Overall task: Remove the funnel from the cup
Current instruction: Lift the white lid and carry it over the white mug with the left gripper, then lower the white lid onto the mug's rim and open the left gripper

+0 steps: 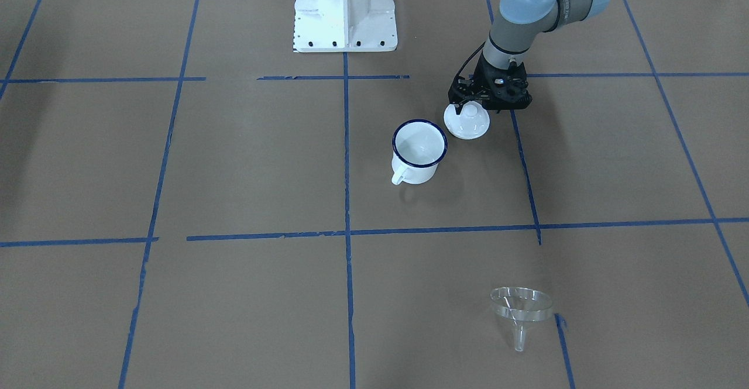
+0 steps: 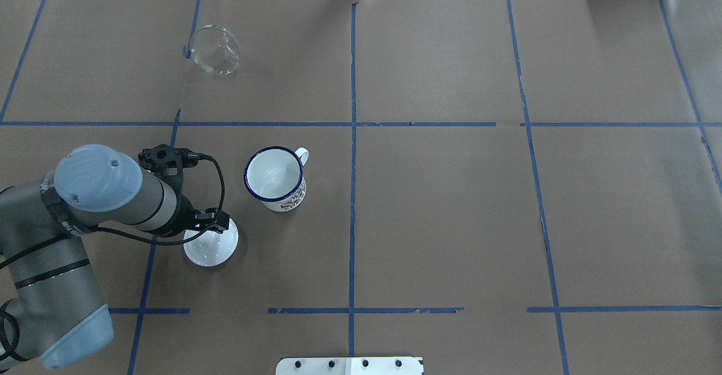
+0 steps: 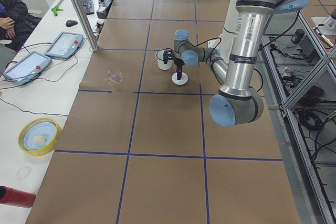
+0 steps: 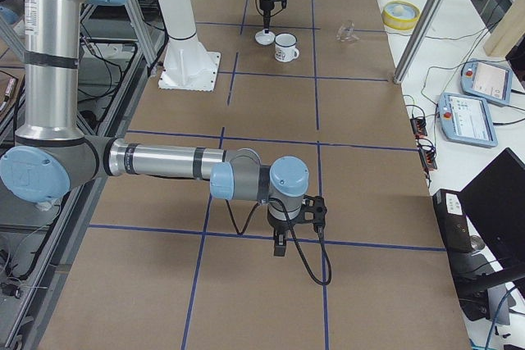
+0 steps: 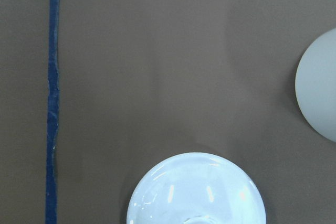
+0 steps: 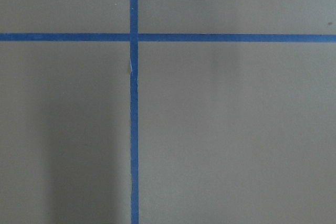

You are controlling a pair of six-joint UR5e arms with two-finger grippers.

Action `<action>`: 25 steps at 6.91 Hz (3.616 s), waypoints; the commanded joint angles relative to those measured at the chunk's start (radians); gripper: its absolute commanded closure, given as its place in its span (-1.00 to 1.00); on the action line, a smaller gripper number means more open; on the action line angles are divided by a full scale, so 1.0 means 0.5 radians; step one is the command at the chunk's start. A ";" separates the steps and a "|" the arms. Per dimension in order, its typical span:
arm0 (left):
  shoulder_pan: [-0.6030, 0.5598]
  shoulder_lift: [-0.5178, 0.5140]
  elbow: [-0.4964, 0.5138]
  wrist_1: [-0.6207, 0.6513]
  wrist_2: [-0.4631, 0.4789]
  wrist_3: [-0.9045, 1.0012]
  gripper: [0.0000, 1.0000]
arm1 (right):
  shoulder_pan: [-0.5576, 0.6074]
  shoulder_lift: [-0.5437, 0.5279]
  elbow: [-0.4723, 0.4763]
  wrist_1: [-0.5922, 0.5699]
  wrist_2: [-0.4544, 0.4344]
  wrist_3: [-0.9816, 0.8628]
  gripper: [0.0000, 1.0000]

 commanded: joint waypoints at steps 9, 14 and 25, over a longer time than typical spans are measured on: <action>0.044 -0.033 0.037 -0.005 0.010 -0.066 -0.25 | 0.000 0.000 0.000 0.000 0.000 0.000 -1.00; 0.010 -0.037 -0.048 0.020 0.000 -0.060 1.00 | 0.000 0.000 0.000 0.000 0.000 0.000 -1.00; -0.333 -0.994 0.353 0.817 -0.205 0.100 1.00 | 0.000 0.000 0.000 0.000 0.000 0.000 -1.00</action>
